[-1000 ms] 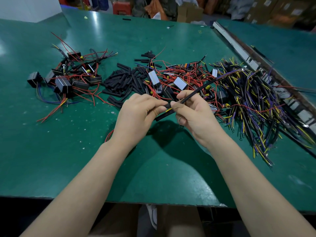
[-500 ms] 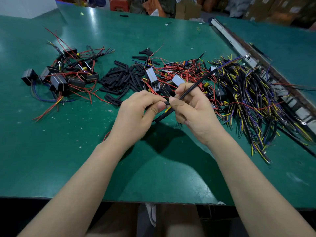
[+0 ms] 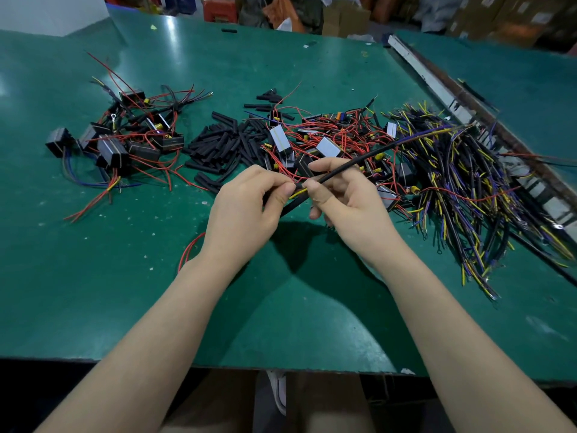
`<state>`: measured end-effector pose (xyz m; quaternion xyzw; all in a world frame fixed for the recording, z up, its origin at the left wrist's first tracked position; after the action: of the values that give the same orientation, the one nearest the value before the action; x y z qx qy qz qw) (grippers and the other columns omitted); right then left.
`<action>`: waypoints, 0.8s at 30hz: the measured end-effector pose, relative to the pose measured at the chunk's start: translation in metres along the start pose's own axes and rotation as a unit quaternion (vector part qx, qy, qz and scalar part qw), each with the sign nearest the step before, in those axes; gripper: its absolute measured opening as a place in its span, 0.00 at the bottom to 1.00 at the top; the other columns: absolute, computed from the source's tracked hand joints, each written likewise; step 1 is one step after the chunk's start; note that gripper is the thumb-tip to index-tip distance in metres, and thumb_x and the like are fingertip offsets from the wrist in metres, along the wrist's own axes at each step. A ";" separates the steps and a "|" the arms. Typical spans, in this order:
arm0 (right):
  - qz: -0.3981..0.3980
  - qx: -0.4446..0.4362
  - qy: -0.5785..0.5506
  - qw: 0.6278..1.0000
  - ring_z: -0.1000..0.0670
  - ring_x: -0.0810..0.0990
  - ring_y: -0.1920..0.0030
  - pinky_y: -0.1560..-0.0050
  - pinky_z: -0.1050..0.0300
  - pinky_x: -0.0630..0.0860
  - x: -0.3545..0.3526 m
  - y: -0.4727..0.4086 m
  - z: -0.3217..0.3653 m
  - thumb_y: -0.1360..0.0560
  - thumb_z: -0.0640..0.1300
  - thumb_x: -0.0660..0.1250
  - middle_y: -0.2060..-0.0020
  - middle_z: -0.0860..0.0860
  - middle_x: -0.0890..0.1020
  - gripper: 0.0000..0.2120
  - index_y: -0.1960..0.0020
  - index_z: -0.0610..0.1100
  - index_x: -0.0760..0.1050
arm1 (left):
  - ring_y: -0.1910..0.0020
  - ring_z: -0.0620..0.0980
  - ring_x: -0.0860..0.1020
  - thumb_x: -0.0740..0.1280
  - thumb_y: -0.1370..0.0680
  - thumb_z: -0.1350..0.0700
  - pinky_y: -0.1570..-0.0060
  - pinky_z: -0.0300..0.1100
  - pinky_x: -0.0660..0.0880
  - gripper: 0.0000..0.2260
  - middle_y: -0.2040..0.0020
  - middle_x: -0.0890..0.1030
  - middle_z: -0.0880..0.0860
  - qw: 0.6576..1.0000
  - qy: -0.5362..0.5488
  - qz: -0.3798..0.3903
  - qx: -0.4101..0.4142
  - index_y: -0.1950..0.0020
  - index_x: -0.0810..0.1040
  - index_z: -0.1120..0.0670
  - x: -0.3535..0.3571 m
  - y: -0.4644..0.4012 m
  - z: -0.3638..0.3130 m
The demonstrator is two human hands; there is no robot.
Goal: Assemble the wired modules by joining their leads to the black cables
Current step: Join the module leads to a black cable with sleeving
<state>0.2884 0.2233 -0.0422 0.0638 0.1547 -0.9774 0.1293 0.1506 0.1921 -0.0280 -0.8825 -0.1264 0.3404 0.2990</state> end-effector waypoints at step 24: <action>-0.044 -0.015 0.012 0.999 0.58 0.77 0.68 0.65 0.70 0.70 -0.011 -0.001 0.000 0.22 0.38 0.66 0.66 0.54 0.78 0.07 0.54 0.49 0.77 | 0.54 0.55 0.78 0.67 0.23 0.57 0.53 0.47 0.74 0.07 0.55 0.80 0.53 0.999 -0.034 0.013 0.004 0.50 0.82 0.58 0.002 -0.001 -0.001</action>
<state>0.2982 0.2270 -0.0395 0.0663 0.1736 -0.9788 0.0856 0.1527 0.1936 -0.0277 -0.8710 -0.1235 0.3744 0.2932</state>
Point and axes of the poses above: each hand's wrist, its own y-axis away from the middle knuckle, its own x-axis out of the palm, z = x × y, the point moved 8 cm from there along -y, towards the middle knuckle
